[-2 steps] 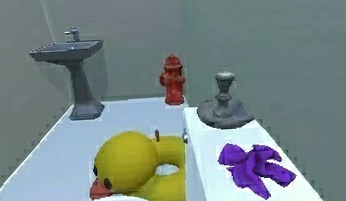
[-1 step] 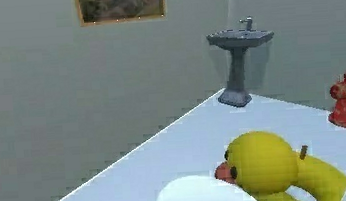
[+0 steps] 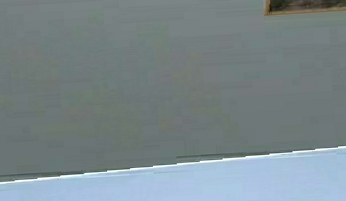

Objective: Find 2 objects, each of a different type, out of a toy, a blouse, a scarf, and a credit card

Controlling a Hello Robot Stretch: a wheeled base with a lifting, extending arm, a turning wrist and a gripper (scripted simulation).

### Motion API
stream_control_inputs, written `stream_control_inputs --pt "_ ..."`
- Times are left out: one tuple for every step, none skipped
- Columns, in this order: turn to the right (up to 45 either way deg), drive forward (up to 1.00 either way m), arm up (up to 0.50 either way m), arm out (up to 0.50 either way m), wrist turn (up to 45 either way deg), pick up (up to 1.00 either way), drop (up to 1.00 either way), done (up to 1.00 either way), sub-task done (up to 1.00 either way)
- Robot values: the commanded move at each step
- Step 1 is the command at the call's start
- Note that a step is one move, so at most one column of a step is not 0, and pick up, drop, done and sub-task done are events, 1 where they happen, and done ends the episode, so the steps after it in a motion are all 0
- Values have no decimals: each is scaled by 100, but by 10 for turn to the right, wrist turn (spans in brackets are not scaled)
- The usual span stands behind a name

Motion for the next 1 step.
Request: stream_control_inputs --pt "-450 0 0 0 0 0 0 0 0"
